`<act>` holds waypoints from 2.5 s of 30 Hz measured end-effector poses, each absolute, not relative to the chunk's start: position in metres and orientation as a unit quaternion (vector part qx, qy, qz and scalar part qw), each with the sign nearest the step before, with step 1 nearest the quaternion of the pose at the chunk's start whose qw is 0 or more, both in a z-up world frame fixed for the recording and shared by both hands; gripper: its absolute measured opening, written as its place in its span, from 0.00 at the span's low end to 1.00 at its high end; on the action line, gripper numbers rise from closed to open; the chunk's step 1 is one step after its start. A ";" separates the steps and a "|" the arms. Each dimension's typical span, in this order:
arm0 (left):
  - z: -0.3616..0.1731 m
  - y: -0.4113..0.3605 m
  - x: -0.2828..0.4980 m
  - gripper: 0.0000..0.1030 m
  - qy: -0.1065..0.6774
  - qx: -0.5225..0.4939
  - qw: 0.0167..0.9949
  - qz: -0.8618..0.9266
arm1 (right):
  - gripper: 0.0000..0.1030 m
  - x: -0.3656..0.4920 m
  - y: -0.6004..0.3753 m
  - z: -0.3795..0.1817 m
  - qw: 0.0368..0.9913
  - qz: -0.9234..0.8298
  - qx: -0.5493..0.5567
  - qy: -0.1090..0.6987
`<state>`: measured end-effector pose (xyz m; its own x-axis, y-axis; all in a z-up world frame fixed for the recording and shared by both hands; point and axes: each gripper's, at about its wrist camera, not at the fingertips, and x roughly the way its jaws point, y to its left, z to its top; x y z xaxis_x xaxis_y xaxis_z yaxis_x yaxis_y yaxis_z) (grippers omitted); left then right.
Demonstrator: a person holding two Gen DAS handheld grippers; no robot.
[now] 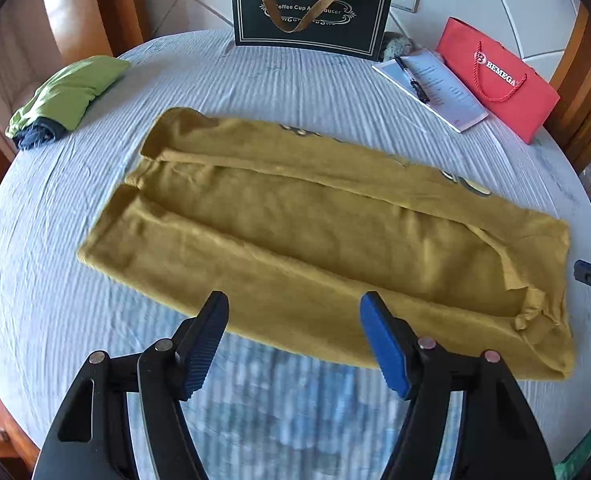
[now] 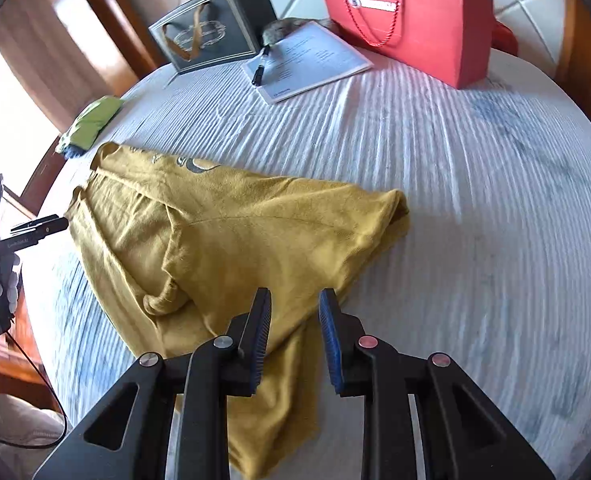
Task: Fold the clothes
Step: 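Open both grippers and lift them off the folded sweatshirt, then move both grippers to the hem end of the yellow sweatshirt strip, then grasp the strip's hem end with both grippers and fold it toward the collar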
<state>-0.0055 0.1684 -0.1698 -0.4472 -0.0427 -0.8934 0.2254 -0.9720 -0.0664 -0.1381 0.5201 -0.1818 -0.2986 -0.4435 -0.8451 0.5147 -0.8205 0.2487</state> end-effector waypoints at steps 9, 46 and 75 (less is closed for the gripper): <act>-0.182 0.343 0.045 0.75 0.181 0.527 0.154 -0.816 | 0.48 -0.145 0.564 -0.192 0.456 -0.736 0.489 0.106; -0.227 0.510 -0.019 0.82 0.314 0.401 0.522 -0.685 | 0.68 -0.235 0.541 -0.212 0.697 -0.590 0.322 0.250; -0.216 0.498 -0.029 0.27 0.250 0.410 0.485 -0.731 | 0.34 -0.221 0.533 -0.218 0.694 -0.575 0.275 0.335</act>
<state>-0.0286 0.4980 -0.2164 -0.1933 -0.5048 -0.8413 0.9141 -0.4041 0.0325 -0.2207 0.5329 -0.2175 0.1135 -0.6138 -0.7813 0.9823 0.1872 -0.0043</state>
